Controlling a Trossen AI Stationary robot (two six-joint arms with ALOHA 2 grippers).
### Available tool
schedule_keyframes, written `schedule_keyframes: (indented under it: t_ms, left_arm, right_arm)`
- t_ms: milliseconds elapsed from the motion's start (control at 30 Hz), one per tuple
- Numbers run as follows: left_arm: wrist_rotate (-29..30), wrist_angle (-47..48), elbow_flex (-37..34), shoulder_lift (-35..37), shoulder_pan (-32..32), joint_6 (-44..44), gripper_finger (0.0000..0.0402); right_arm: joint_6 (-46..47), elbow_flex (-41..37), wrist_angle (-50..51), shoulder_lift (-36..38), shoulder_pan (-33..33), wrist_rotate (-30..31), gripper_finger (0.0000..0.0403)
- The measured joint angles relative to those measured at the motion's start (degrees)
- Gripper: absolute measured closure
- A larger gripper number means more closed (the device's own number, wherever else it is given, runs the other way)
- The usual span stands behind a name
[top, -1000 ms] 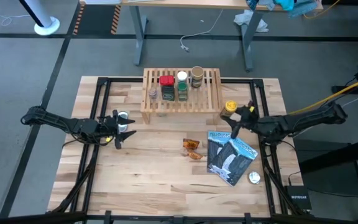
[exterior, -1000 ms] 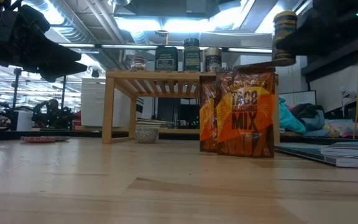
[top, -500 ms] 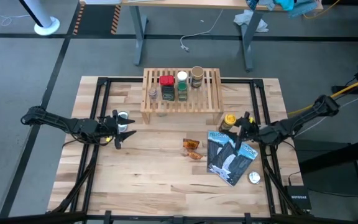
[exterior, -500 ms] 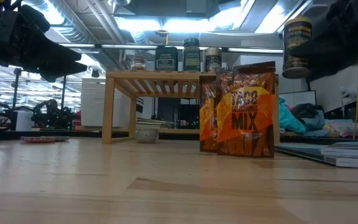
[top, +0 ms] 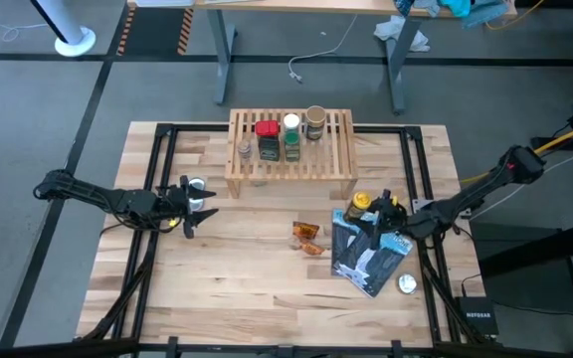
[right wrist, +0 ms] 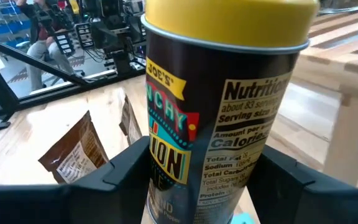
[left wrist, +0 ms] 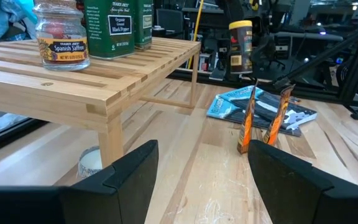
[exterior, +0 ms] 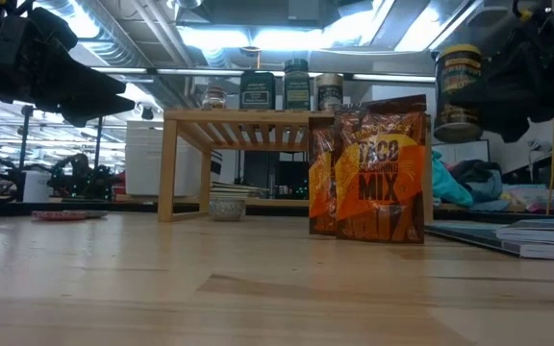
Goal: Shelf spices
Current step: Remove the yellow seasoning bottle from the shelf
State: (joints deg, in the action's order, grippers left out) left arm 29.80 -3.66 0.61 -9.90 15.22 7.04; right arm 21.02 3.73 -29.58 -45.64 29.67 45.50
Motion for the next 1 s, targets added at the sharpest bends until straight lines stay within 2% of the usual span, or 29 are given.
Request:
schedule_keyframes:
  t_ms: [533, 867, 1000]
  left_arm:
    - [0.0, 0.02, 0.02, 0.01, -0.02, 0.01, 0.016]
    - [0.0, 0.01, 0.02, -0.01, 0.0, 0.01, 0.016]
    - [0.0, 0.01, 0.02, 0.0, 0.0, 0.01, 0.016]
  right_arm:
    - [2.34, 0.0, -23.9, -25.98, -0.02, -1.09, 0.018]
    - [2.97, 0.1, -34.47, -37.62, -0.06, -1.13, 0.018]
    - [2.97, 1.25, -35.07, -41.18, -0.07, -1.07, 0.018]
